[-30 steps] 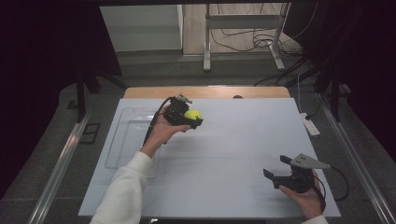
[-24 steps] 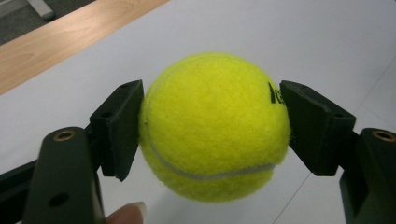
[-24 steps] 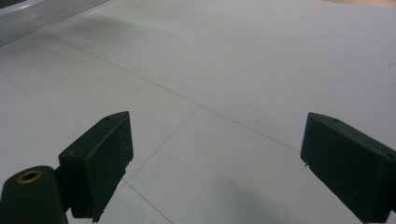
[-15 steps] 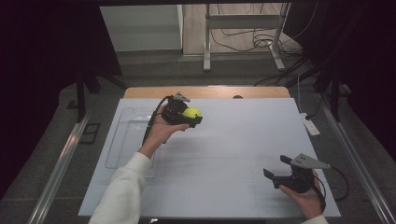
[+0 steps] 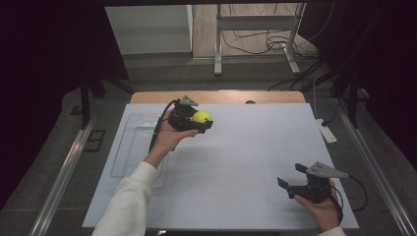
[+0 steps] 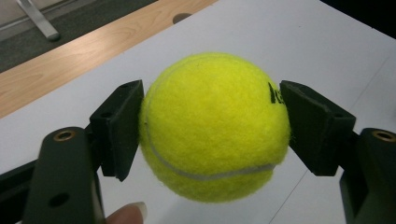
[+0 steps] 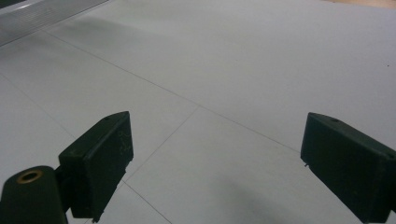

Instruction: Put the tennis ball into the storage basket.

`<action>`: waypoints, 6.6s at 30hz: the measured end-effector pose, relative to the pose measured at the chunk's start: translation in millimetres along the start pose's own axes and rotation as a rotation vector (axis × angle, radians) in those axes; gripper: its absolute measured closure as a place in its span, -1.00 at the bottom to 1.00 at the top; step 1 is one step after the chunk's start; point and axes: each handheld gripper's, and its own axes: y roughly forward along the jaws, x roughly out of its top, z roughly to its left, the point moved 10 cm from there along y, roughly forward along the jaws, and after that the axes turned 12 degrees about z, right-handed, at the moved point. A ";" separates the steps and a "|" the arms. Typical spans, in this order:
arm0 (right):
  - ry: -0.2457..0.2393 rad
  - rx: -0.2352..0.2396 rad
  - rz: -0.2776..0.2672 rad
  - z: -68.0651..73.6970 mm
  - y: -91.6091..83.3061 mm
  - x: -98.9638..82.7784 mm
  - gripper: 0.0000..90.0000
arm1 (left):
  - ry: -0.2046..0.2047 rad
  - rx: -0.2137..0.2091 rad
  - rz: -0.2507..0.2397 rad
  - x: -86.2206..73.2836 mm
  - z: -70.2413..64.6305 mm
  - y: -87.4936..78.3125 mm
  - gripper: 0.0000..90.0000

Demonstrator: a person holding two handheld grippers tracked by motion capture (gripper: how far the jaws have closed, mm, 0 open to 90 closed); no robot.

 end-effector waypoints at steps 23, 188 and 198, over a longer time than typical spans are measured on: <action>0.000 -0.003 -0.003 0.1 -0.7 0.6 -0.78 | 0.011 -0.008 -0.085 6.5 -7.6 -22.1 -0.40; 0.007 -0.009 -0.005 -0.6 0.1 1.4 -0.78 | -0.225 0.285 -0.079 -53.8 122.3 -94.8 -0.40; 0.006 -0.010 -0.003 -0.6 0.3 1.2 -0.78 | -0.243 0.305 -0.061 -60.6 132.3 -95.2 -0.40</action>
